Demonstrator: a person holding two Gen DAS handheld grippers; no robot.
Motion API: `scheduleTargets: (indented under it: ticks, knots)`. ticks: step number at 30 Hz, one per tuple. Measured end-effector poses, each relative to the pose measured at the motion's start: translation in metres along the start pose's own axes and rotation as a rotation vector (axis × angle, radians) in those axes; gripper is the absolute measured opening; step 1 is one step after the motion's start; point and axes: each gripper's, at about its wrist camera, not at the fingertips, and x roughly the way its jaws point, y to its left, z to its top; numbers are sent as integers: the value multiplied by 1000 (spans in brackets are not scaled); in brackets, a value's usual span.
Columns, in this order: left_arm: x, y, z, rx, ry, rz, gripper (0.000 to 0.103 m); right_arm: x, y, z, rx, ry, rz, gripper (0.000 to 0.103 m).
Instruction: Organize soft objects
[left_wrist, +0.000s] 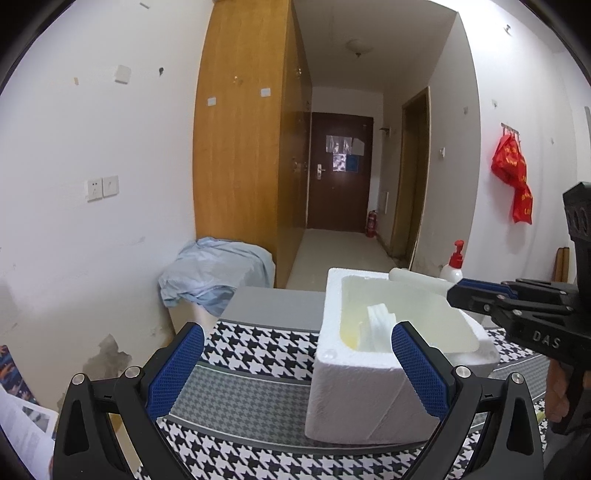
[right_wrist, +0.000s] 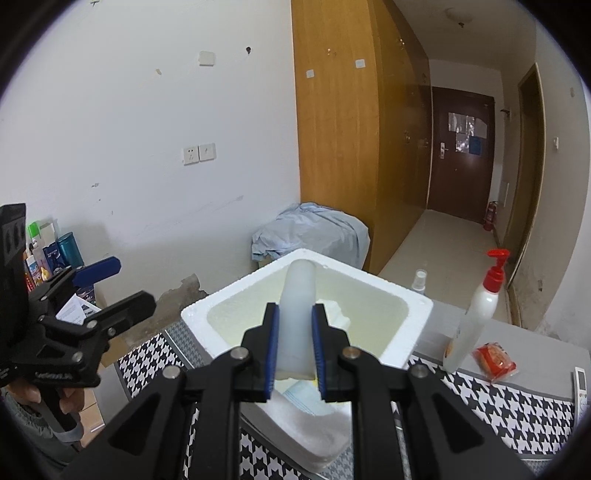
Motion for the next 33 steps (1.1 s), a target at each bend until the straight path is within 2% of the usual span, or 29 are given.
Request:
scheduleTargets:
  ticks: [10, 11, 12, 14, 15, 16, 29, 33]
  knots:
    - [-6, 6, -4, -10, 3, 10, 102, 11, -4, 0, 12, 27, -15, 20]
    - [-6, 6, -4, -11, 2, 9, 102, 12, -4, 0, 11, 30, -18, 23]
    - [-6, 6, -4, -12, 2, 8, 102, 14, -4, 0, 10, 32, -23, 28]
    - [-6, 7, -4, -13, 2, 7, 102, 16, -4, 0, 16, 42, -27, 48]
    - [-6, 7, -3, -12, 1, 7, 102, 16, -5, 0, 25, 38, -26, 65]
    - [-6, 7, -3, -13, 0, 9, 102, 14, -6, -1, 38, 30, -26, 72]
    - [-6, -4, -2, 0, 0, -8, 102, -8, -8, -1, 32, -2, -43, 73]
    - [-9, -12, -1, 14, -5, -20, 102, -17, -12, -2, 39, -16, -54, 77]
